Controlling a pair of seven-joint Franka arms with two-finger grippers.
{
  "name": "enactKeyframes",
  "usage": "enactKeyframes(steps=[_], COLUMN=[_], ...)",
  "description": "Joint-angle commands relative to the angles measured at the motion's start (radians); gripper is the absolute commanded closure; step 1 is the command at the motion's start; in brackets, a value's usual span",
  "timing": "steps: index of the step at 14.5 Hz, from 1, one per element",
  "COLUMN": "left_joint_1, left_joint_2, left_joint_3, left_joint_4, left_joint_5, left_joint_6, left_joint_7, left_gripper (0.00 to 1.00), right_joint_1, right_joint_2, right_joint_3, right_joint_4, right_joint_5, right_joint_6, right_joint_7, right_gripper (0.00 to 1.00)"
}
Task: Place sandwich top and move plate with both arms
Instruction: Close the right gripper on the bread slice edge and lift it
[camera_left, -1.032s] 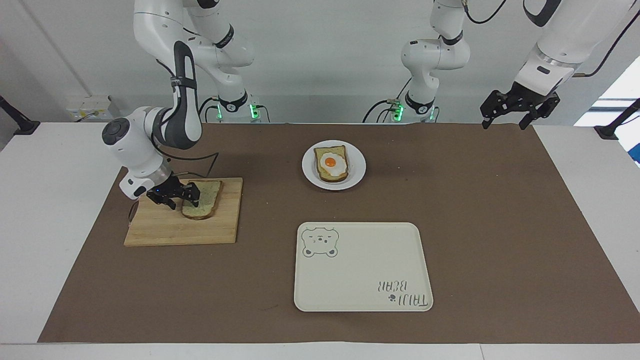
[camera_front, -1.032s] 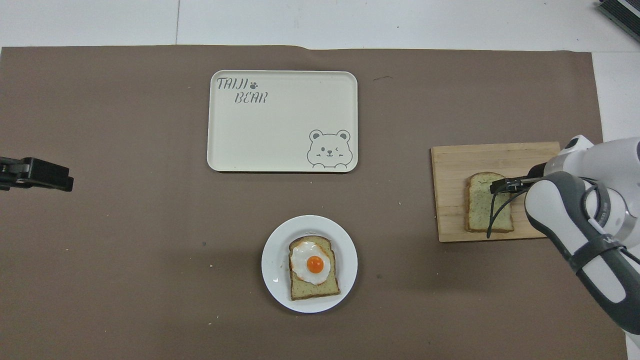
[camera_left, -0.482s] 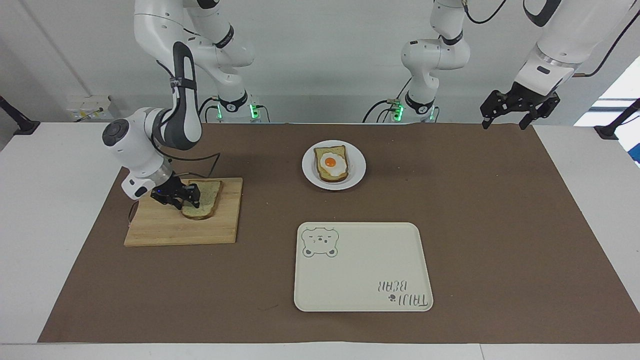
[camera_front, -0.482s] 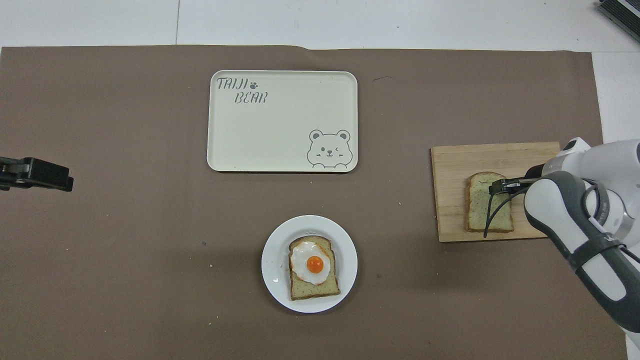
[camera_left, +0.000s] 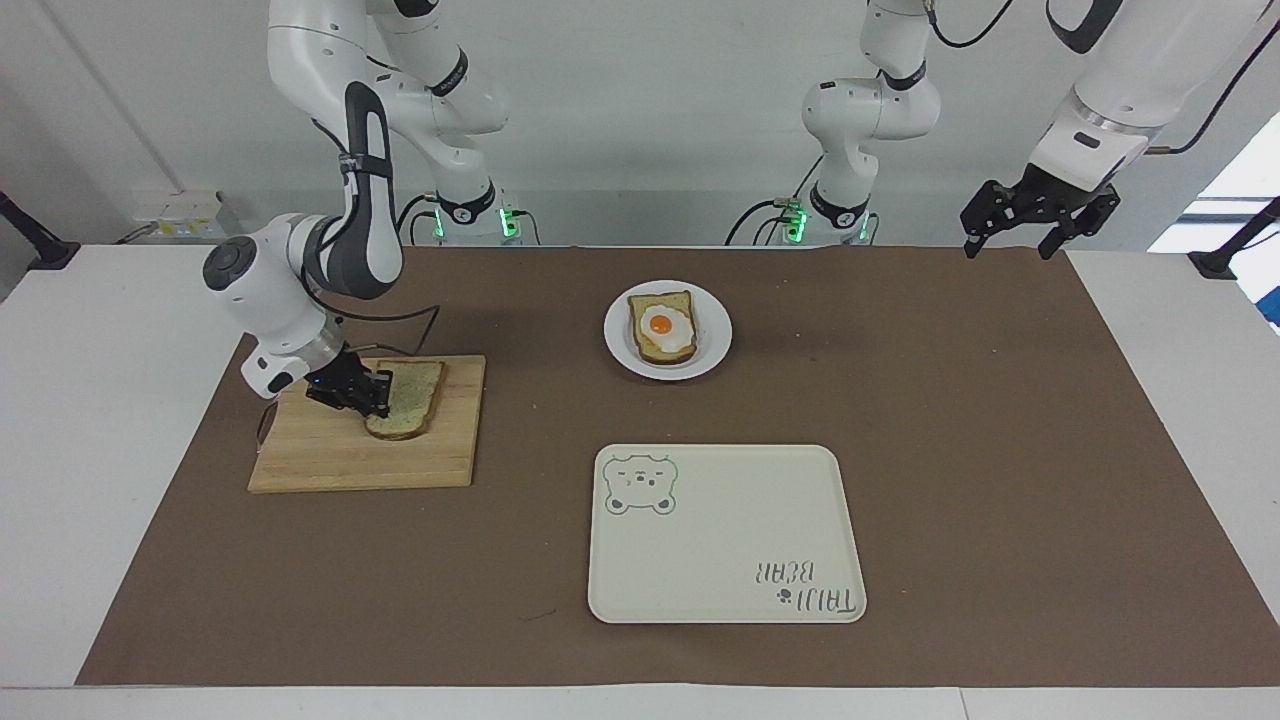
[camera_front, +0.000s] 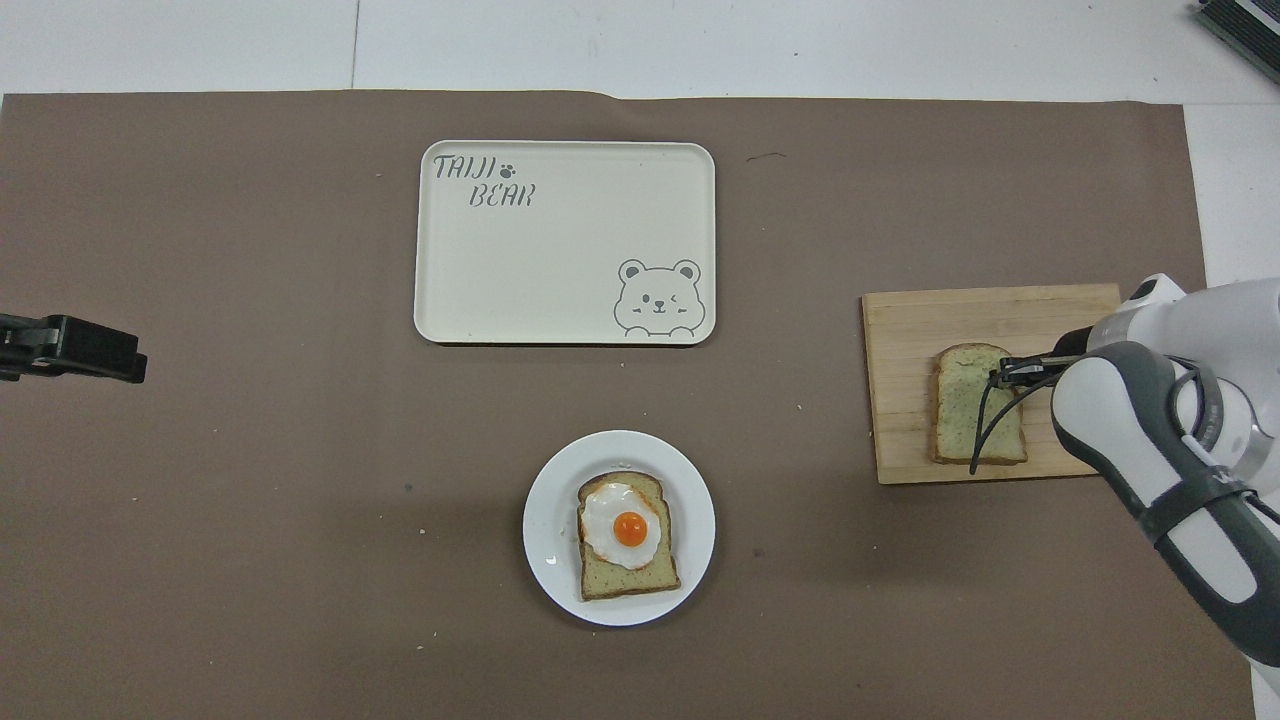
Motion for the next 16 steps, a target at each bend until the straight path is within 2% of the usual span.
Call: enactKeyframes(steps=[1, 5, 7, 16], left_joint_1=[0.001, 0.001, 0.001, 0.001], left_joint_2=[-0.007, -0.007, -0.007, -0.007], left_joint_3=[0.001, 0.001, 0.001, 0.001], left_joint_4=[0.002, 0.002, 0.003, 0.002], left_joint_5=[0.01, 0.01, 0.01, 0.01], left_joint_6=[-0.015, -0.015, -0.015, -0.015], left_joint_7=[0.004, 0.004, 0.004, 0.004], left_gripper=[0.0, 0.0, 0.0, 0.0], right_joint_1=[-0.002, -0.002, -0.006, -0.015], right_joint_2=[0.004, 0.005, 0.018, -0.071], right_joint_3=[0.008, 0.008, 0.008, 0.01], right_joint_4=[-0.016, -0.011, 0.032, 0.161], right_joint_5=[0.033, 0.033, 0.033, 0.036], right_joint_6=[0.016, 0.016, -0.02, -0.323], right_joint_7=[-0.022, -0.018, -0.019, 0.005], right_gripper=[1.0, 1.0, 1.0, 1.0])
